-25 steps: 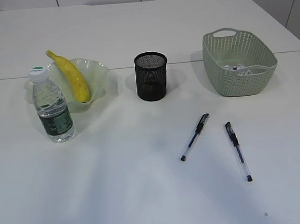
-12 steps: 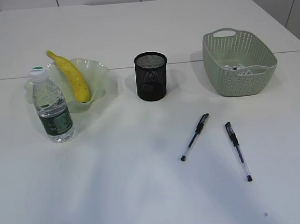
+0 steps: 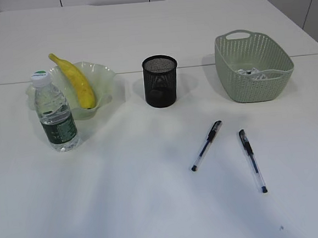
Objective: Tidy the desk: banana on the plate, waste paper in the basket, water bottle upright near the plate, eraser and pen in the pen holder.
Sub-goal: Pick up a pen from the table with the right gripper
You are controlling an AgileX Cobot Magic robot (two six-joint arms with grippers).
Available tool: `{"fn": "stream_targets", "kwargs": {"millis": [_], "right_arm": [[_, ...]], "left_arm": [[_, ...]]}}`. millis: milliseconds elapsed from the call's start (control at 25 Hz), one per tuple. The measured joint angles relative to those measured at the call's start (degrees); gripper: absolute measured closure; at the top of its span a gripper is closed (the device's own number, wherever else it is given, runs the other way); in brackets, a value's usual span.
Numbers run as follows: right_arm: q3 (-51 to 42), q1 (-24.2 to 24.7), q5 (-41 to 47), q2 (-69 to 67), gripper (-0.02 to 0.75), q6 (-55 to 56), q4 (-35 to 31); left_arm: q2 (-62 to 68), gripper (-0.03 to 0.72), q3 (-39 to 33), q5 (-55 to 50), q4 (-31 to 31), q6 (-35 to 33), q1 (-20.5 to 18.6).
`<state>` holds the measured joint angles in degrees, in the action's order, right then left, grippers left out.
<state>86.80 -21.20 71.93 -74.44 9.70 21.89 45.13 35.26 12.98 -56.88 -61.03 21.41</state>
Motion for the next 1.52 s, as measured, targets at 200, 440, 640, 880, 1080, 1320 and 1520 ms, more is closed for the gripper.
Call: {"fn": "stream_targets", "kwargs": {"millis": [200,440,640,880,1080,1320,1520], "right_arm": [[-2.04,0.00,-0.46,0.00,0.402,0.83,0.13],[-5.82,0.00,-2.12,0.00,0.402,4.07,0.40],[-8.62,0.00,-2.47,0.00,0.402,8.60,0.40],[-9.04,0.00,-2.60,-0.11,0.402,11.47,0.08],[-9.04,0.00,-2.71,-1.11,0.402,13.34,-1.54],[-9.04,0.00,-2.44,-5.65,0.402,13.72,-3.65],[-9.04,0.00,-3.57,-7.88,0.402,13.84,-3.65]], "left_arm": [[0.00,0.214,0.00,0.00,0.00,0.00,0.00],[0.00,0.214,0.00,-0.92,0.00,0.00,0.00],[0.00,0.214,0.00,-1.94,0.00,0.00,0.00],[0.00,0.214,0.00,-1.97,0.00,0.00,0.00],[0.00,0.214,0.00,-2.07,0.00,0.00,0.00],[0.00,0.214,0.00,-2.07,-1.54,0.00,0.00],[0.00,0.214,0.00,-2.07,-1.95,0.00,0.00]]}}
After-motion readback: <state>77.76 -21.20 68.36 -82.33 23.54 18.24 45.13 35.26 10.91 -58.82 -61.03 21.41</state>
